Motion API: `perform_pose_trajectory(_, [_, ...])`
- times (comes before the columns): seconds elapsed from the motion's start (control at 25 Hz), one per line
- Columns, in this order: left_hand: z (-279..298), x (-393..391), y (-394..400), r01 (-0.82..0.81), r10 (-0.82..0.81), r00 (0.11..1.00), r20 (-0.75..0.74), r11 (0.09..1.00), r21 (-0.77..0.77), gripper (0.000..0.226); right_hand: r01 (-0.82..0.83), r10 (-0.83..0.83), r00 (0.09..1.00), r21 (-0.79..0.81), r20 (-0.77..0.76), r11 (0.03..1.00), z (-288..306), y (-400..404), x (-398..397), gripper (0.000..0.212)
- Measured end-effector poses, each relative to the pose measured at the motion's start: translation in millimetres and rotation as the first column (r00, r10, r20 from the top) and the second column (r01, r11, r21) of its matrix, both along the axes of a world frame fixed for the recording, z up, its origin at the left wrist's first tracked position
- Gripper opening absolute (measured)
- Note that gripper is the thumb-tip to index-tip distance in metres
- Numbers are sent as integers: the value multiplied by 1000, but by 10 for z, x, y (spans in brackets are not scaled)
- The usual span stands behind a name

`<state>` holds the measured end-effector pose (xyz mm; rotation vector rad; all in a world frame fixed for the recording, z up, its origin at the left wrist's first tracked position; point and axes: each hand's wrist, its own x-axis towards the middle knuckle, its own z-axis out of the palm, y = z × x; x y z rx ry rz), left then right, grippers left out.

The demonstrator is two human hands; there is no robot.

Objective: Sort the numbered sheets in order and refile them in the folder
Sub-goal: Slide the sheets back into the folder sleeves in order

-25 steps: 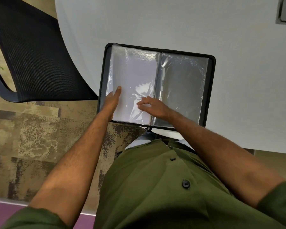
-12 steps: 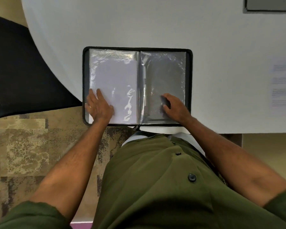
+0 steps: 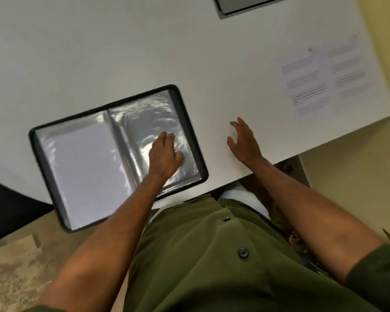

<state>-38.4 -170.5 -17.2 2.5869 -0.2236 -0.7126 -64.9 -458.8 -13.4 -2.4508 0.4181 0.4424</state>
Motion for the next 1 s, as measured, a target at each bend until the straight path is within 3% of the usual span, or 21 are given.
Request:
perform_pose_trajectory(0.52, [-91,802,-2966,180,-181,982,-50,983,-26,72,213,-216,975,-71,-44,975,-70,-2687,36,62])
perform_pose_trajectory(1.0, [-239,1298,-4419,373,-373,928,-11,927,29,71,308,-316,945,-98,-83,946,-256,-3684,325,78])
